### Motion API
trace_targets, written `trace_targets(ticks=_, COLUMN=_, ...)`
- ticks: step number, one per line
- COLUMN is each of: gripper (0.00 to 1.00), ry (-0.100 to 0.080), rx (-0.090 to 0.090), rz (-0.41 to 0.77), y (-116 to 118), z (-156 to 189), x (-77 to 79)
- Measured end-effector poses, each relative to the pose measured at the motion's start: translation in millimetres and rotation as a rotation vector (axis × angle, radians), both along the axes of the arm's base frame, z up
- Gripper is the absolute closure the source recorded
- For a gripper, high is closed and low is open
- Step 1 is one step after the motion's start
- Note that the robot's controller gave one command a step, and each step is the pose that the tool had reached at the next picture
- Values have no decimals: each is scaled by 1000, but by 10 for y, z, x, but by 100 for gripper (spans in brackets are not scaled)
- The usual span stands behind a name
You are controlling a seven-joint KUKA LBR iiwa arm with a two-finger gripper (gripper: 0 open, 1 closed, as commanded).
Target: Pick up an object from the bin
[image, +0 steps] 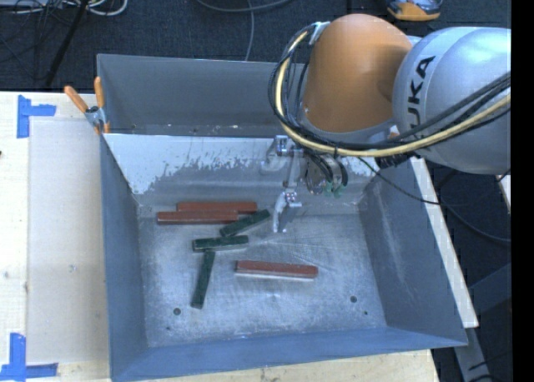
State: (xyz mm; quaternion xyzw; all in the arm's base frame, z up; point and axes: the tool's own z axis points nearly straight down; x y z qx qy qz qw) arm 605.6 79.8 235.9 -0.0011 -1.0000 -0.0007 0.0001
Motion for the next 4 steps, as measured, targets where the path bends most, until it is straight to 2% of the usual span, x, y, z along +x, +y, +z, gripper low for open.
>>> trace_targets(ticks=1, gripper=0, ry=0, rx=0, rz=0, y=0, z=0, x=0)
trace_targets(ticks=2, gripper=0, ry=-5, rx=1, rz=-3, y=-75, z=-494, x=-156)
trace_targets(ticks=3, gripper=100, ry=-24, rx=1, rz=-46, y=-166, z=-1572, x=-211)
trace_targets(ticks=4, gripper=100, ry=-24, rx=1, rz=-46, y=-166, z=-1572, x=-211)
